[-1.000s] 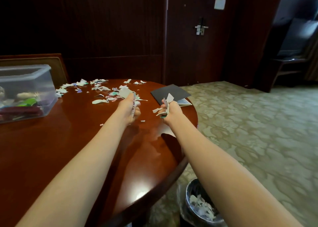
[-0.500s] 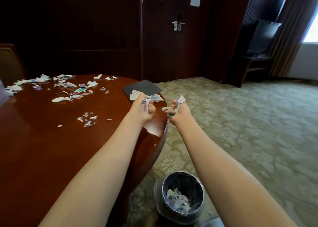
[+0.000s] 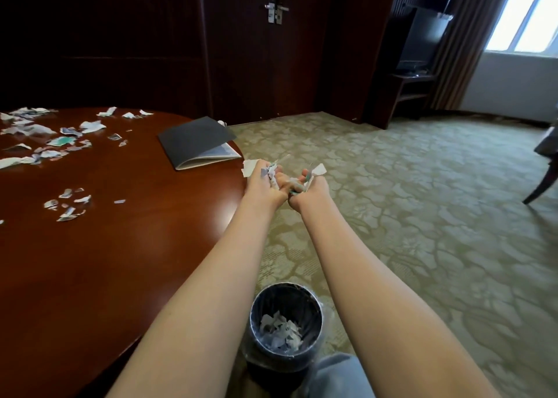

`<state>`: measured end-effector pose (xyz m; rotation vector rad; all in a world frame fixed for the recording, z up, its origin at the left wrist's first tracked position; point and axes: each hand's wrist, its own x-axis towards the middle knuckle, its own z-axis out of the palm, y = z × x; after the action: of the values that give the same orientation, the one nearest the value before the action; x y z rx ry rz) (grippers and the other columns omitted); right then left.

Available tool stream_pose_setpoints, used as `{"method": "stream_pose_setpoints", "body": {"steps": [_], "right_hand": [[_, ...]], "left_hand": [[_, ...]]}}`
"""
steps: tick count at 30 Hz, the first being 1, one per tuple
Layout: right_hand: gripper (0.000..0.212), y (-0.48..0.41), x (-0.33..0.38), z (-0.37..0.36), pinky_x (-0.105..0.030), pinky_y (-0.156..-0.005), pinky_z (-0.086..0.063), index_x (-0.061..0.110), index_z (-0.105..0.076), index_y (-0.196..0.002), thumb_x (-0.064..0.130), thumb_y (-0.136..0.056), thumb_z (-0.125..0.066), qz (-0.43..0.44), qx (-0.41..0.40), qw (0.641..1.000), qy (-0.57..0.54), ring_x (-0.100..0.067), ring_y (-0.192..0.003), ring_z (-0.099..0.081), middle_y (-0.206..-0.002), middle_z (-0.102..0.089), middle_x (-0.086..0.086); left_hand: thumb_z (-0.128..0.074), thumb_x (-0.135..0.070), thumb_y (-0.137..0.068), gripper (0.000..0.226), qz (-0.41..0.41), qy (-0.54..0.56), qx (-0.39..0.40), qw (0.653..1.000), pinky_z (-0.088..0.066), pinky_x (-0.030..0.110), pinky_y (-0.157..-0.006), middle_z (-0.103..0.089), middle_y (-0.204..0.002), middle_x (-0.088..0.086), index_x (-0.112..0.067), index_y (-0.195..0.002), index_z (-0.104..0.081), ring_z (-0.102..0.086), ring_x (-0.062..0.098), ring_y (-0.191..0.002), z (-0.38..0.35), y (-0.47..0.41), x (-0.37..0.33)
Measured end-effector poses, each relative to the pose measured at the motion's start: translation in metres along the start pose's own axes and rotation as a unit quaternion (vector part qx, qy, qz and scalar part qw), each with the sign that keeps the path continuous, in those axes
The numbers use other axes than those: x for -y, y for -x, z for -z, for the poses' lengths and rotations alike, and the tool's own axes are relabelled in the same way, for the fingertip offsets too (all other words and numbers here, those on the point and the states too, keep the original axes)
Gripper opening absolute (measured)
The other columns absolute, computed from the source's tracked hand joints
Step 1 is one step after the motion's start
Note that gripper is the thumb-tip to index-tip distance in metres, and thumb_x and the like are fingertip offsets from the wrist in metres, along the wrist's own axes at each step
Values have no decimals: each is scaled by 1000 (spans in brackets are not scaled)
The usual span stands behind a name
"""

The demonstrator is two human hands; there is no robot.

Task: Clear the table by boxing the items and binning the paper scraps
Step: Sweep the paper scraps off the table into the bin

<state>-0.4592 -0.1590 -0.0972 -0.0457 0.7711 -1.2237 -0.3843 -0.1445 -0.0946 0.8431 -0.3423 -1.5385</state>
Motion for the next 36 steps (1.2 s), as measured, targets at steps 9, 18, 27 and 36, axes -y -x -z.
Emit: {"method": "stream_pose_setpoints", "body": {"steps": [9,18,27,36], "right_hand": [[37,-38,18,66,-15,-22,-14,11,-43,-62,11,-97,-31,6,-35,999,-40,-11,-15,-19,-63,-25,0],[31,-105,-9,138,-10,-23,-17,14,-46,-68,13,-95,-32,-33,-109,993,4,-16,-62,-40,-91,-49,-6],[28,-130,-51,199,-9,-24,-19,14,-45,-73,13,-99,-32,-70,-186,979,39,-9,-53,-26,-66,-38,3],[26,-154,-83,240,-24,-50,-25,15,-49,-81,11,-96,-30,-131,-260,952,92,-15,-59,-38,-79,-50,-1]], "left_hand": [[-22,-4,-91,35,77,6,-36,996,-22,8,-25,-31,-38,0,-16,-58,-24,-30,11,-21,-4,-25,65],[-24,-8,-96,38,133,16,-80,988,-19,9,-20,-31,-58,5,-14,-59,-26,-30,13,-12,25,-39,115],[-28,-6,-98,40,205,-71,-143,966,-20,13,-20,-34,-24,-1,-11,-58,-29,-28,7,-14,89,-70,159],[-32,-7,-96,36,253,-97,-203,941,-22,12,-21,-35,-47,5,-14,-61,-27,-31,7,-15,137,-94,203]]}}
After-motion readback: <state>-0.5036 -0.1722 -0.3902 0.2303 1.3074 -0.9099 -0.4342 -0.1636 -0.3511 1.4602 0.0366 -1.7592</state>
